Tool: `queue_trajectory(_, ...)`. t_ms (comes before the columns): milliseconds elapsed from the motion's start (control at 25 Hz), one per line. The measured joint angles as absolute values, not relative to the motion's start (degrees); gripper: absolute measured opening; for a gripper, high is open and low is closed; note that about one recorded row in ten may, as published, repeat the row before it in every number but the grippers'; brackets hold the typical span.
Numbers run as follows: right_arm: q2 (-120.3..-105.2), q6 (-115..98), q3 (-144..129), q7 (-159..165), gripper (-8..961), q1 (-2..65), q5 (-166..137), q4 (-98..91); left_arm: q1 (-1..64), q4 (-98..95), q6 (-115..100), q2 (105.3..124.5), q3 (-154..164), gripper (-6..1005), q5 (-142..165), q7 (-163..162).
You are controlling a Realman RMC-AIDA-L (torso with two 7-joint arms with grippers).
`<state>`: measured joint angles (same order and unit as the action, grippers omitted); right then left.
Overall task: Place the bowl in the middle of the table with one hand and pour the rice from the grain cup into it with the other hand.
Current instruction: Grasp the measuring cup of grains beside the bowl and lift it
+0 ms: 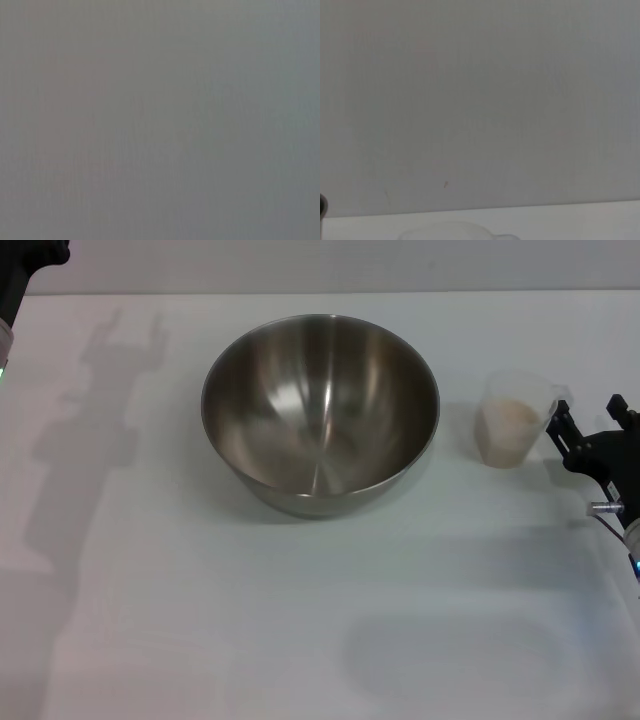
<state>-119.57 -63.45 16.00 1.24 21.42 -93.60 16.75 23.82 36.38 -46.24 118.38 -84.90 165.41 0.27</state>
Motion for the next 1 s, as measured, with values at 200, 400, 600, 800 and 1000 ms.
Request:
queue_trajectory(200,-119.60,-63.3,16.0,1.2,713,21.7,-93.6,16.8,23.9,36.4,-46.2,118.39,-84.9,557,165.4,0.3)
queue_trajectory(400,-119.62,-63.3,16.5,1.2,713,21.9,-93.6,16.8,24.0,36.5,-46.2,118.39,-84.9,557,165.4,0.3)
queue_trajectory(600,-119.61,-63.1,17.6,1.3,714,21.9,-93.6,16.8,24.0,36.6,-46.2,118.39,-84.9,557,165.4,0.3)
queue_trajectory(800,-119.61,-61.4,18.6,1.3,714,22.1,-93.6,16.8,24.0,36.9,-46.2,118.39,-84.9,557,165.4,0.3)
queue_trajectory(1000,-119.52,-61.1,18.8,1.3,605,22.4,-93.6,16.7,23.9,37.0,-46.2,118.39,-84.8,557,165.4,0.3)
